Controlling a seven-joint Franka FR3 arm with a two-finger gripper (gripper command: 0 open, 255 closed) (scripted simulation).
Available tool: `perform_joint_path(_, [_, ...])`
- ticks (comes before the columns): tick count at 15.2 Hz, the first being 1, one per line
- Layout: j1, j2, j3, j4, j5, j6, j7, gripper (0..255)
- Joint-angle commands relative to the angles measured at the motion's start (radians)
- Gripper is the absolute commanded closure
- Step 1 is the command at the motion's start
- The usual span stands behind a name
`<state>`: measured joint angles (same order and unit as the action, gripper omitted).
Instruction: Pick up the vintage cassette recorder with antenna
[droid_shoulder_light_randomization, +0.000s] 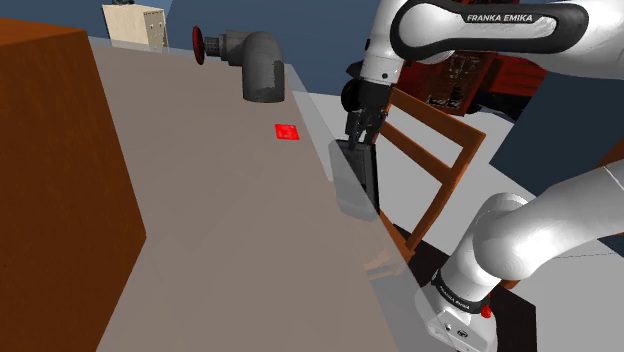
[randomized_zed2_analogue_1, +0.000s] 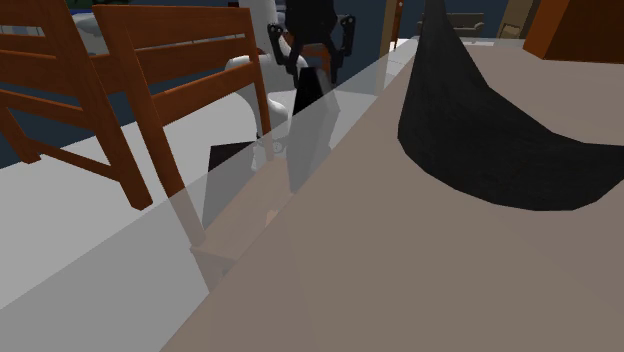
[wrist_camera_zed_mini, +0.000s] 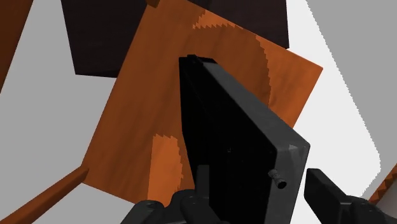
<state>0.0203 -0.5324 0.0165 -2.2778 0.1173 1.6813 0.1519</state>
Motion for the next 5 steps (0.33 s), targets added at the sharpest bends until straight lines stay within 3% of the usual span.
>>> perform_joint_path(1, [0.0, 0.001, 0.0, 0.029, 0.0, -0.026, 0.003, 255])
perform_joint_path(5, [0.0, 0.004, -0.001, 0.06, -0.001, -0.055, 0.006, 255])
